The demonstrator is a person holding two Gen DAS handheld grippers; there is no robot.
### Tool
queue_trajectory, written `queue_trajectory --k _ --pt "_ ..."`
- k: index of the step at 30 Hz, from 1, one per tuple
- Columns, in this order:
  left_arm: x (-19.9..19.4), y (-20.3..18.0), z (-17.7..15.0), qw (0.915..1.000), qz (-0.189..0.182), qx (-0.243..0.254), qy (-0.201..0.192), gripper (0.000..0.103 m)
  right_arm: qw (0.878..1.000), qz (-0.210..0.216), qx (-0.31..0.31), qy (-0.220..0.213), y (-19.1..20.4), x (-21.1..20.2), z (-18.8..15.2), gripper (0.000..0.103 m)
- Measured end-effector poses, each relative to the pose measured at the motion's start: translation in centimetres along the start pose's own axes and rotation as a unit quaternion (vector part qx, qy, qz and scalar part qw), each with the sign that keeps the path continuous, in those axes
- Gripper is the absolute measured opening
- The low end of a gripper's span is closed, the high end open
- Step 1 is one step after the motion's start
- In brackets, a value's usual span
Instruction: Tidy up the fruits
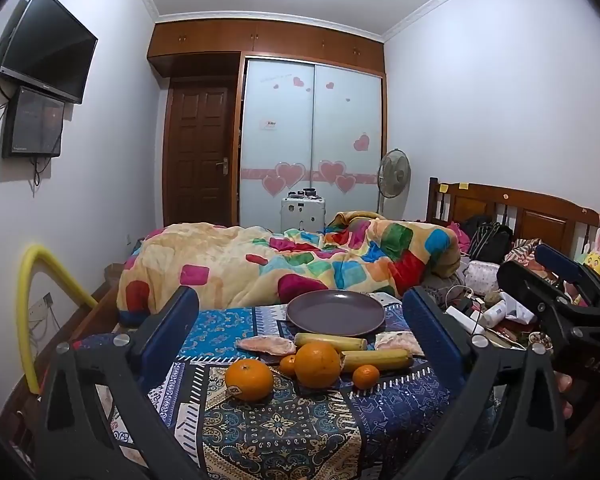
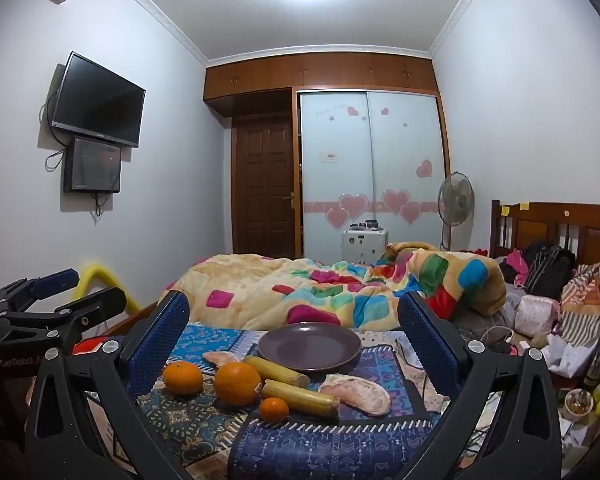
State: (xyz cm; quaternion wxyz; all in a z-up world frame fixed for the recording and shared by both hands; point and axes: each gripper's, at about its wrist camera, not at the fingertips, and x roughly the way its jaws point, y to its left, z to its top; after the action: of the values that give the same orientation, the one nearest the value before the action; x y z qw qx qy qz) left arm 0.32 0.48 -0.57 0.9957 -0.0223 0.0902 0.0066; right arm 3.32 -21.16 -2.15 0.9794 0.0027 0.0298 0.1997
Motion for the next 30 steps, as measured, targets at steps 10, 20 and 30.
queue_trajectory --k 10,20,30 --pt "-0.06 -0.12 -0.06 1.0000 -0.002 0.000 0.000 0.103 1.000 0.001 0.000 -0.001 0.22 0.05 0.01 0.103" --pt "0.03 -0.33 0.12 1.0000 -0.001 0.003 0.002 0.103 1.000 0.000 0.001 -0.001 0.28 0.05 0.07 0.103" --pt "0.17 -0.64 0.14 1.0000 -0.001 0.005 0.001 0.103 1.000 0.001 0.000 -0.002 0.47 0.03 0.05 0.103"
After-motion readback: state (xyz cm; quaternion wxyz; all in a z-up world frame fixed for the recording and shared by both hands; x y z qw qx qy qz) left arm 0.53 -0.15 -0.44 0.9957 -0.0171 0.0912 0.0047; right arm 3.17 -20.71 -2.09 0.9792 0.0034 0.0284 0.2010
